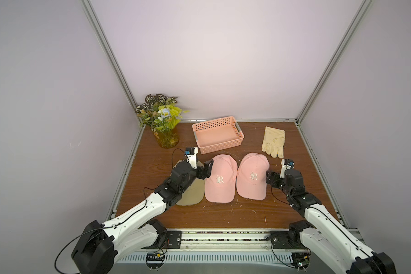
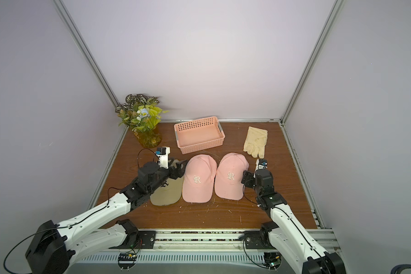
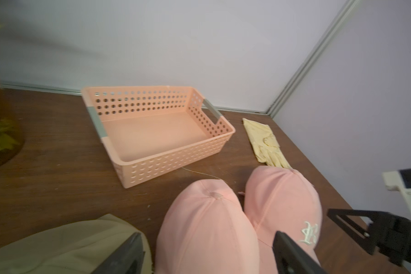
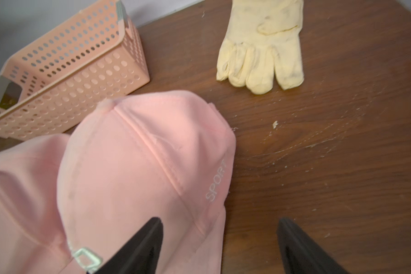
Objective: Turn the baseball cap inside out
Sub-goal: Place the baseball cap at the center of the board, then reset both arms
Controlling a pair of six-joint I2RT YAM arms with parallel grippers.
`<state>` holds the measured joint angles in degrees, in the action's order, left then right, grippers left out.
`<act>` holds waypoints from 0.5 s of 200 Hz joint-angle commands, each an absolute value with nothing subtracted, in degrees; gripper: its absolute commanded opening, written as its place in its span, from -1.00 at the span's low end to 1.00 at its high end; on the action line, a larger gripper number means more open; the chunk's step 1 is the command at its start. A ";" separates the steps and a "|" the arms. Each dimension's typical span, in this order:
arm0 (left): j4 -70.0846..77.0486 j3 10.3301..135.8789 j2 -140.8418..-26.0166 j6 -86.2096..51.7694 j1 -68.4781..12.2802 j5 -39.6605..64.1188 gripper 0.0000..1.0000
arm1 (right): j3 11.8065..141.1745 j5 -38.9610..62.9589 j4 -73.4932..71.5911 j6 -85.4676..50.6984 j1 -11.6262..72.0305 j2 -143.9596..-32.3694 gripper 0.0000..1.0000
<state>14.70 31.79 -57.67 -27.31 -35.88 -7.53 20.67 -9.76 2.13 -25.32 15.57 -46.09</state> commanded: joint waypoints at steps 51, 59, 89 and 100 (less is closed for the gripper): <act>10.98 28.03 -52.13 -18.46 -20.92 -33.75 0.83 | 22.13 -36.01 -6.75 -22.85 15.52 -45.26 0.65; 12.68 26.73 -51.42 -17.37 -19.34 -34.16 0.85 | 21.30 -38.87 -9.46 -22.53 15.40 -45.76 0.65; 20.02 21.12 -50.27 -15.71 -13.25 -35.30 0.96 | 19.27 -45.12 -17.90 -20.45 14.08 -49.63 0.68; 24.54 18.14 -50.44 -14.04 -11.88 -34.49 0.99 | 18.43 -45.33 -21.68 -18.55 13.26 -51.48 0.70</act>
